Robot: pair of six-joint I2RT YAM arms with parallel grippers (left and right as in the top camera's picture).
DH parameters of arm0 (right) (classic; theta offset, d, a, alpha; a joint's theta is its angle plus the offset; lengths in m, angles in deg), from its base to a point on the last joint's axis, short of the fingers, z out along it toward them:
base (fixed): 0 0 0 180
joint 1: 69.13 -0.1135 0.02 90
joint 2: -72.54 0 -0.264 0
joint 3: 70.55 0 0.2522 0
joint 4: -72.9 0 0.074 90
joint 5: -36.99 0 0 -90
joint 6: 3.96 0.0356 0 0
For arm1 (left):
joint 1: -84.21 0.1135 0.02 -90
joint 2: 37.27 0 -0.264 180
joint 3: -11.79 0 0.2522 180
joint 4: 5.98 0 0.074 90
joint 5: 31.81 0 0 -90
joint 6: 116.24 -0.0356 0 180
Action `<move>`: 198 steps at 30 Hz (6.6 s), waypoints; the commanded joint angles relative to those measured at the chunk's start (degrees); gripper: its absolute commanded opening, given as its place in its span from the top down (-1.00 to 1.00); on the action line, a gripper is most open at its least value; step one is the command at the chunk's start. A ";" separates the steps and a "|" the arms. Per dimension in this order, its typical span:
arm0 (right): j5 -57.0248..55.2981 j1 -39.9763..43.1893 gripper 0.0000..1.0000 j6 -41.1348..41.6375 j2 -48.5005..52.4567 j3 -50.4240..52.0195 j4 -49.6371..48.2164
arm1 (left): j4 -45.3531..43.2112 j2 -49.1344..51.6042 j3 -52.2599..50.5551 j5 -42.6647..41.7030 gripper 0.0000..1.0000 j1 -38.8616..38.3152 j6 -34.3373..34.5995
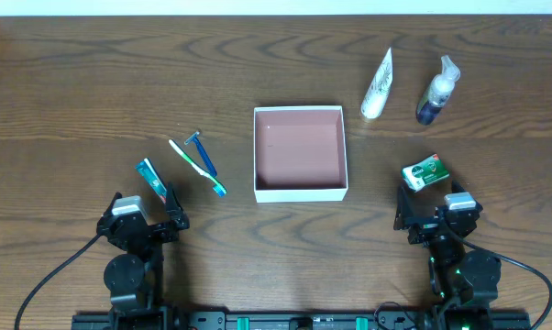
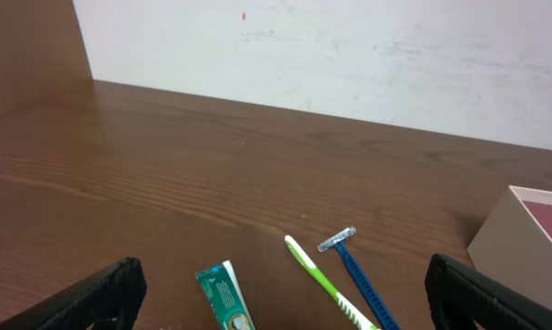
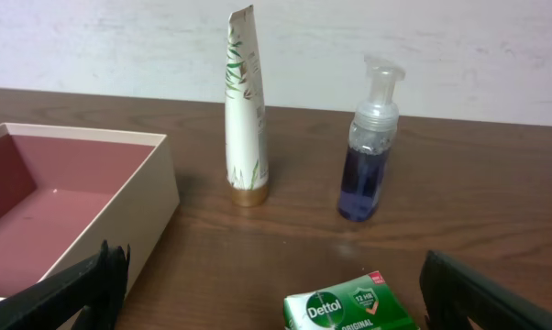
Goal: Pack container
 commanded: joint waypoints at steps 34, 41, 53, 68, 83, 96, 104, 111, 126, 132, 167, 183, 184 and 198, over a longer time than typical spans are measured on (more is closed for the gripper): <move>-0.63 0.33 -0.98 -0.66 -0.09 0.15 0.24 | 0.96 -0.20 -1.62 -0.13 -0.96 0.24 -0.02; -0.63 0.33 -0.99 -0.66 -0.09 0.15 0.24 | 0.96 -0.20 -1.62 -0.13 -0.96 0.24 -0.02; -0.63 0.33 -0.98 -0.66 -0.09 0.15 0.24 | 0.96 -0.20 -1.62 -0.13 -0.97 0.24 -0.02; -1.03 0.33 -0.98 -0.68 -0.09 0.15 -3.58 | 0.96 -0.20 -1.62 -0.13 -0.96 0.24 -0.02; 8.61 0.28 -0.99 2.45 8.00 -12.28 -2.69 | 0.96 -0.20 -1.62 -0.13 -0.96 0.24 -0.02; 11.65 0.26 -0.99 0.42 54.88 -65.64 31.39 | 0.96 -0.20 -1.62 -0.13 -0.96 0.24 -0.02; 20.96 0.24 -0.98 3.21 68.13 -71.54 18.75 | 0.96 -0.20 -1.62 -0.13 -0.96 0.24 -0.02; 10.03 -2.21 -0.99 2.43 78.25 -75.17 22.25 | 0.96 -0.20 -1.62 -0.13 -0.96 0.24 -0.02; -5.70 -16.61 -0.98 1.88 86.40 -93.24 43.74 | 0.96 -0.20 -1.62 -0.13 -0.96 0.24 -0.02; -12.07 -17.31 -0.99 8.70 86.27 -93.22 41.40 | 0.96 -0.20 -1.62 -0.13 -0.96 0.24 -0.02; -21.14 -12.76 -0.14 19.32 102.42 -93.15 35.10 | 0.96 -0.20 -1.62 -0.13 -0.96 0.24 -0.02; -19.76 -12.68 0.98 15.89 103.12 -93.07 33.31 | 0.96 -0.20 -1.62 -0.13 -0.96 0.24 -0.02; -20.04 -12.68 0.98 15.61 102.95 -93.07 33.42 | 0.96 -0.20 -1.62 -0.13 -0.96 0.24 -0.02; -20.02 -12.85 0.97 13.73 83.49 -93.09 38.27 | 0.96 -0.20 -1.62 -0.13 -0.96 0.24 -0.02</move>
